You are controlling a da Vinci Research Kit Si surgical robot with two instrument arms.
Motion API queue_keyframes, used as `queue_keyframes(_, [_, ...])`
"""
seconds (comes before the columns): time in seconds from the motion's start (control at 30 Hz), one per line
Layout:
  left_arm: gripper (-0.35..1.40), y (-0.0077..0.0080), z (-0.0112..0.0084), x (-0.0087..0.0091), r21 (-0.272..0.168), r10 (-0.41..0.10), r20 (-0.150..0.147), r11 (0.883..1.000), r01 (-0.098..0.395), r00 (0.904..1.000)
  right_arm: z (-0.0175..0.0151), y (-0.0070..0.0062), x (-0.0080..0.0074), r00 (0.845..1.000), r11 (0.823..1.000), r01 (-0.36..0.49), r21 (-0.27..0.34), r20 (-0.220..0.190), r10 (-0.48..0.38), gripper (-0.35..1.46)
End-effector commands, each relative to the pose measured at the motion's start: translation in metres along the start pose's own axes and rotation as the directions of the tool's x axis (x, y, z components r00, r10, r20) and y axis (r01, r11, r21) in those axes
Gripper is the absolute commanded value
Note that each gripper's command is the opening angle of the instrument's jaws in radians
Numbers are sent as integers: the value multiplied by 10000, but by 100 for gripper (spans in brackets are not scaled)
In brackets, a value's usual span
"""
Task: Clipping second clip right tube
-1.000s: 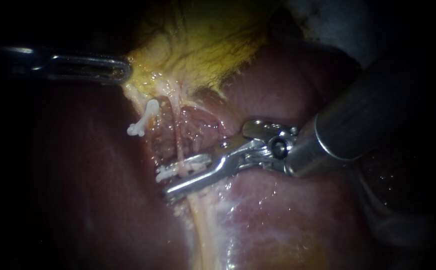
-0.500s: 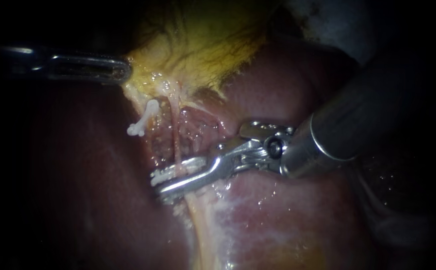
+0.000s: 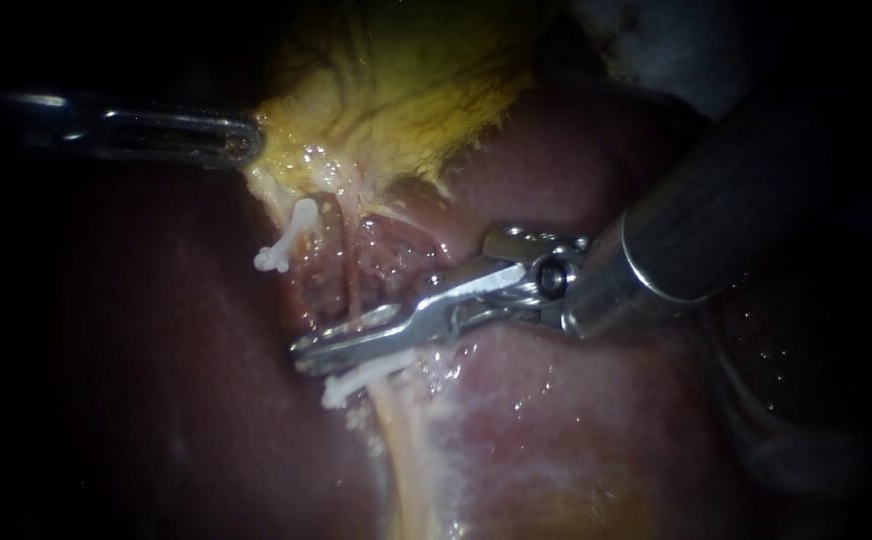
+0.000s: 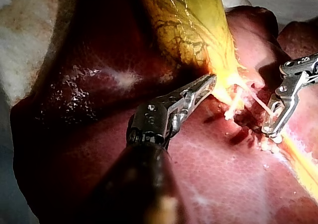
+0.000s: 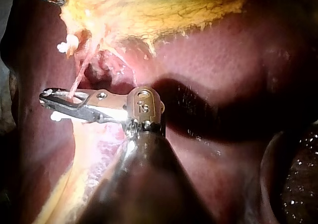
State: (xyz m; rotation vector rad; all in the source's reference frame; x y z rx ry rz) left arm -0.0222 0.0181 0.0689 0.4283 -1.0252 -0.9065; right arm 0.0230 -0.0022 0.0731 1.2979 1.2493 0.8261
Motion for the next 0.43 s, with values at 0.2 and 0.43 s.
queue_keyframes(0.2, [-35, 0, 0, 0, 3, -2, 0, 10000, 2, 10000, -1, -1, -1, 9997, 9998, 22, 189, 236, -26, -35])
queue_keyframes(0.43, [-35, 1, 0, 0, 5, -1, 0, 10000, 1, 10000, -1, -1, -1, 9997, 9998, 22, 187, 235, -26, -35])
